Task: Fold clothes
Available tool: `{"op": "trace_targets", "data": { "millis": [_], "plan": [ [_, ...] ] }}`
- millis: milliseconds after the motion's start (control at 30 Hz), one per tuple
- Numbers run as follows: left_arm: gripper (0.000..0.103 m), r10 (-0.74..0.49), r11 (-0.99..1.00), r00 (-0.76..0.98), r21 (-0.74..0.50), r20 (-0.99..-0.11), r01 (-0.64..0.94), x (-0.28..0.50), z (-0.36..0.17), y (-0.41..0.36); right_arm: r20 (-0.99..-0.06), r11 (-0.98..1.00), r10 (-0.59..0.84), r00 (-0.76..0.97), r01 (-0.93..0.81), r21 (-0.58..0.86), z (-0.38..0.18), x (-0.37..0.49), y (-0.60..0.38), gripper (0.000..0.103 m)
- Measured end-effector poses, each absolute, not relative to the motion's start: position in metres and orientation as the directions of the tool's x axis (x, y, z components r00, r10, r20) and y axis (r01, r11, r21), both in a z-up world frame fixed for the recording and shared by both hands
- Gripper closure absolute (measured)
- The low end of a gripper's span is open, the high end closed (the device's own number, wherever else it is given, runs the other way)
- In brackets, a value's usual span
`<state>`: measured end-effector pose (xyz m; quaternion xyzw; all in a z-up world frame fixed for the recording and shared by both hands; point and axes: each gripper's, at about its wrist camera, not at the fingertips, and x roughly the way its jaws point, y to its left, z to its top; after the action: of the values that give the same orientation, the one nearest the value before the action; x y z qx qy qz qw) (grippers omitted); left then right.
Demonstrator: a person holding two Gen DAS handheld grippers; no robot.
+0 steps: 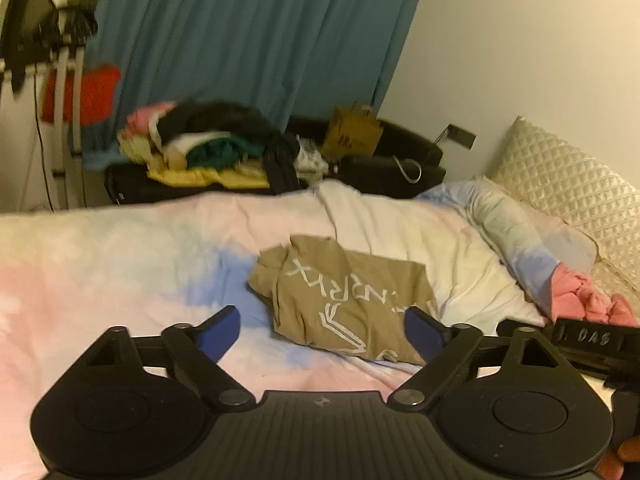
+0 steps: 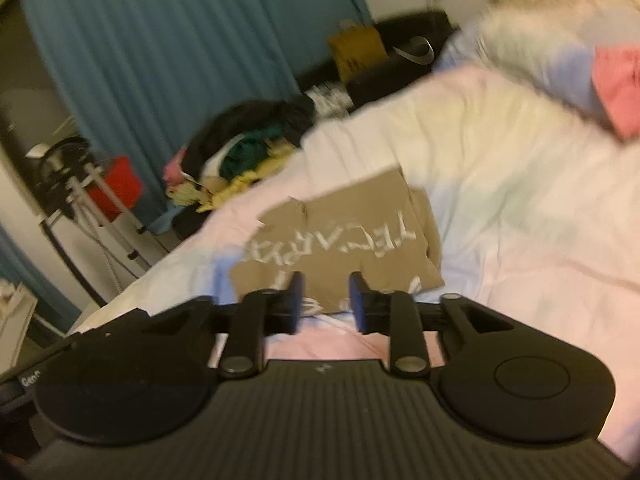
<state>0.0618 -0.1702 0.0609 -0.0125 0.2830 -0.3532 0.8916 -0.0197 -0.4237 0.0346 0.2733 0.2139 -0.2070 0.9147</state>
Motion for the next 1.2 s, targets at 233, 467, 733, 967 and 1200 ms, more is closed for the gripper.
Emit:
{"op": "trace_targets", "data": {
  "millis": [233,467,733,967,1200],
  "plan": [
    [0.000,-0.584,0.793,0.693,-0.116,-0.423,0.598,-0.008,0.076,-0.089,-0.398,0.857,-0.318,0.861,0.440,0.267,0.052,-0.074,-0.366,0.019],
    [0.000,-0.516,0.846,0.755,-0.100,-0.406,0.524,-0.035,0.072,-0.035,-0.372,0.887,-0.324,0.870,0.416,0.200,0.046,-0.071,-0.332,0.019],
    [0.000,-0.436,0.890,0.806,-0.062,-0.400,0.451,-0.042,0.082,-0.008,-0.417,0.903,-0.298,0.859,0.395,0.168,0.022,-0.002,-0.297,0.019],
    [0.000,-0.354,0.929,0.852,-0.040,-0.386,0.368,-0.046,0.093,0.014,-0.455,0.923,-0.266,0.850,0.361,0.134,-0.003,0.052,-0.265,0.019],
    [0.000,-0.292,0.947,0.865,0.002,-0.407,0.320,-0.048,0.089,0.018,-0.493,0.955,-0.209,0.844,0.285,0.083,-0.039,0.087,-0.226,0.019]
  ]
}}
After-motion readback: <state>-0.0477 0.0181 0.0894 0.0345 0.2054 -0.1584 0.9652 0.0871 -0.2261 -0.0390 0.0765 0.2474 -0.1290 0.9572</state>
